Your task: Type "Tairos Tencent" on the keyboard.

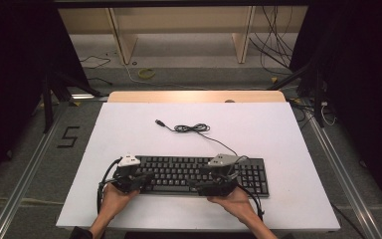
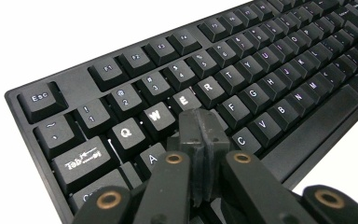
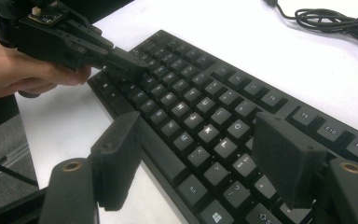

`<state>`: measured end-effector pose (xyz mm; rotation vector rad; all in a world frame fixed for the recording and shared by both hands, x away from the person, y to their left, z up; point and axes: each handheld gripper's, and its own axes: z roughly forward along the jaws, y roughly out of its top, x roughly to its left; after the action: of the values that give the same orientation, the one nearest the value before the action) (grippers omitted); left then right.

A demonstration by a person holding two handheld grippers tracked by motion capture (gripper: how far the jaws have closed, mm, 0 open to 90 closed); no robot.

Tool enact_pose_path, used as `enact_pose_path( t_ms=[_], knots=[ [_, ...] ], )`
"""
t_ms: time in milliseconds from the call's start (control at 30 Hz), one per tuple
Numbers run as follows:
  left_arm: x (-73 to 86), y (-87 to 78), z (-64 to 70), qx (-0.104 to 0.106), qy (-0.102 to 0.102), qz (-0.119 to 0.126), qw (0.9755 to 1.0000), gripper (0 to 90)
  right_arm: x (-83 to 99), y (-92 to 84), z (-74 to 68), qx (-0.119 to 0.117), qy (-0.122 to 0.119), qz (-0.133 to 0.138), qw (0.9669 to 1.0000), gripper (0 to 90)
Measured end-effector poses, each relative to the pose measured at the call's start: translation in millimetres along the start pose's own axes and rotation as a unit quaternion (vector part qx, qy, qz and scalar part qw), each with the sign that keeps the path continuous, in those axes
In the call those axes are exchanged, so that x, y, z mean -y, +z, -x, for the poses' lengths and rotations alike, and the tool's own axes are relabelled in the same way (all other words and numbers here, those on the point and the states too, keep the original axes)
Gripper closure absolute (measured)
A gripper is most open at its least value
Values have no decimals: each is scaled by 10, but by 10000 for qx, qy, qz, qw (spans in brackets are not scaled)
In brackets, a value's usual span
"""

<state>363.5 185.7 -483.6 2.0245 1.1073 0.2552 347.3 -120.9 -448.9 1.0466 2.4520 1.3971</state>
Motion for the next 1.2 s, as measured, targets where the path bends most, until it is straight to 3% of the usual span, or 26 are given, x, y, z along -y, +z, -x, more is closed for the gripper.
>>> enact_pose_path(
  t_ms=[300, 567, 867, 1200],
  knots=[
    [-9, -16, 8, -62, 67, 41, 10000, 886, 13, 6, -1, -3, 8, -28, 10000, 339],
    [-18, -88, 28, 4, 47, 299, 9995, 773, 10, 5, 6, 10, 5, 4, 10000, 338],
    [-20, -156, 37, 165, -104, 553, 9983, 566, 11, 30, -18, -23, -39, 0, 10000, 340],
    [-12, -234, 40, 305, -189, 866, 9956, 429, 2, 84, -67, -72, -77, -15, 9999, 353]
  ],
)
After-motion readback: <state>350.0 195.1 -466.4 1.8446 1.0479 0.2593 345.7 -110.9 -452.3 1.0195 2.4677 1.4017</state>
